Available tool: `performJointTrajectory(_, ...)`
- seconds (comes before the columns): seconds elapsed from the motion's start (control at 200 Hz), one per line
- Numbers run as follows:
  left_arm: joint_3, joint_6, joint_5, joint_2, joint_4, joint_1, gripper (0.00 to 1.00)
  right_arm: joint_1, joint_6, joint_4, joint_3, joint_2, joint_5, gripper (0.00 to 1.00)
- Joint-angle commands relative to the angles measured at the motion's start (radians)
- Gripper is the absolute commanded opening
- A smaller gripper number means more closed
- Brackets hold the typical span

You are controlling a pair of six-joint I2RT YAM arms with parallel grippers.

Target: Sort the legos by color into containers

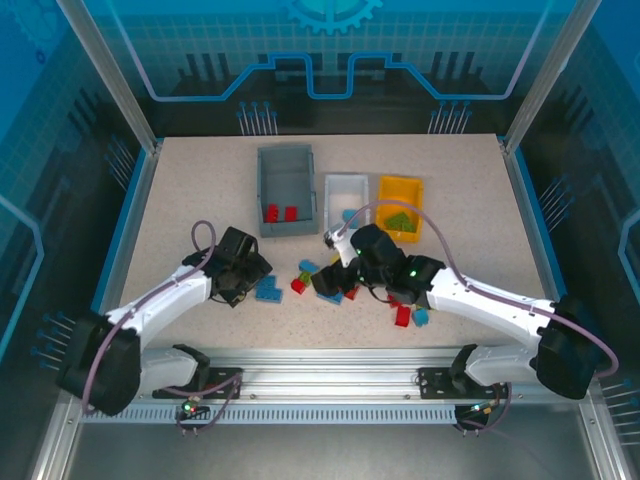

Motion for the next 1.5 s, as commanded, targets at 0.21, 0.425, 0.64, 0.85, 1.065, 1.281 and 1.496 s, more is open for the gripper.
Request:
performJointTrajectory(0.21,0.021,-0.068,0.083,0.178,0.145,0.032,0.72,0.049,0.007,0.046,-0.021,-0.036,-0.039,0.76)
performJointTrajectory(0.425,-0.007,-0.091,0.092,0.177,0.201,0.033,0.45,0.050,0.024,0.042,-0.025,-0.032,-0.003,0.75)
performJointTrajectory(0.64,-0.031,-0.095,0.082,0.119,0.213,0.032,0.32,0.041,0.043,0.037,-0.043,-0.062,0.048,0.75)
performJointTrajectory(0.85,0.009,-0.060,0.088,0.032,0.225,-0.001,0.30,-0.012,0.111,0.075,-0.108,-0.183,0.124,0.72)
performJointTrajectory(1.065,0.262,0.120,-0.057,0.054,0.136,-0.165,0.28,-0.114,0.223,0.285,-0.322,-0.441,0.271,0.75)
performJointTrajectory(1.281,0.643,0.369,-0.117,0.344,0.081,-0.239,0.28,-0.208,0.260,0.309,-0.408,-0.588,0.385,0.78)
performJointTrajectory(1.496,0.981,0.522,-0.175,0.679,0.011,-0.246,0.30,-0.269,0.277,0.241,-0.394,-0.627,0.385,0.80)
